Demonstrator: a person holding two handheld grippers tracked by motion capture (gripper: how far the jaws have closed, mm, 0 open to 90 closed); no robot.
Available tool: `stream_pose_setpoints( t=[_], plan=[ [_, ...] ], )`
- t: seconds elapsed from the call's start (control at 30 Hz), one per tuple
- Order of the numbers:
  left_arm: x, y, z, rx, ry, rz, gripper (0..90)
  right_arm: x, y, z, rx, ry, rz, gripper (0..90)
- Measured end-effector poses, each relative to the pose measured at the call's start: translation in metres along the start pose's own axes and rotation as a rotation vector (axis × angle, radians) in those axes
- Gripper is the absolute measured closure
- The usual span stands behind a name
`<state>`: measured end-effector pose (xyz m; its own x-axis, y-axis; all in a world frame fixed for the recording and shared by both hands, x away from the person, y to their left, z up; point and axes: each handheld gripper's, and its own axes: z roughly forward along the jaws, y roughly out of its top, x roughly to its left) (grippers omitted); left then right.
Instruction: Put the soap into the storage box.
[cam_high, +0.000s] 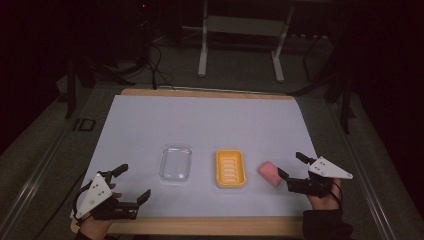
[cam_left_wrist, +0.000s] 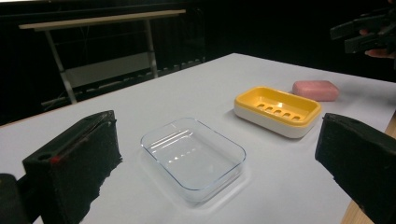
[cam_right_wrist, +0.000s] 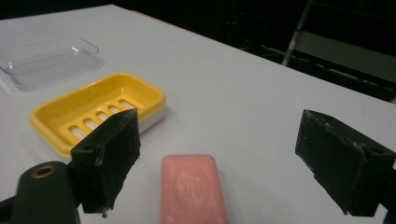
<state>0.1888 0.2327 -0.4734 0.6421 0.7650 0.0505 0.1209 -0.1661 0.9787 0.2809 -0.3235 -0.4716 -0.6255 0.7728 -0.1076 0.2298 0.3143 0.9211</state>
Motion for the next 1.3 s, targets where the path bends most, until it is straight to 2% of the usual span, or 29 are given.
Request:
stream_pose_setpoints(
  t=[0.07, 0.2, 0.53, 0.57, 0.7, 0.83, 1.1, 1.13, 1.17, 1.3],
  plan=[
    [0.0, 0.0, 0.0, 0.002, 0.001, 0.001, 0.2, 0.0, -0.001, 0.0, 0.003, 0.003, -0.005, 13.8],
    [0.001, 0.0, 0.0, 0.002, 0.004, -0.002, 0.2, 0.002, 0.001, 0.001, 0.003, -0.028, -0.023, 13.6],
    [0.001, 0.0, 0.0, 0.002, 0.007, -0.002, 0.2, -0.003, 0.0, 0.003, 0.013, -0.064, -0.007, 13.5],
    [0.001, 0.0, 0.0, 0.001, 0.005, -0.003, 0.2, -0.003, -0.001, 0.004, 0.018, -0.084, -0.018, 13.4],
    [0.001, 0.0, 0.0, 0.002, 0.006, -0.001, 0.2, -0.005, 0.0, 0.004, 0.03, -0.113, -0.023, 13.5],
    [0.0, 0.0, 0.0, 0.003, 0.006, 0.0, 0.2, -0.008, 0.001, 0.001, 0.043, -0.15, 0.0, 13.7],
    [0.0, 0.0, 0.001, 0.005, 0.007, 0.003, 0.2, -0.009, 0.007, 0.003, 0.054, -0.188, 0.006, 14.1],
    [0.0, 0.0, 0.001, 0.006, 0.007, 0.005, 0.2, -0.011, 0.008, 0.004, 0.062, -0.186, 0.033, 14.2],
    [0.0, 0.0, 0.001, 0.005, 0.006, 0.003, 0.2, -0.011, 0.008, 0.004, 0.062, -0.186, 0.033, 14.2],
    [0.0, 0.0, 0.001, 0.005, 0.006, 0.003, 0.2, -0.014, 0.008, 0.005, 0.109, -0.231, 0.05, 14.4]
  ],
)
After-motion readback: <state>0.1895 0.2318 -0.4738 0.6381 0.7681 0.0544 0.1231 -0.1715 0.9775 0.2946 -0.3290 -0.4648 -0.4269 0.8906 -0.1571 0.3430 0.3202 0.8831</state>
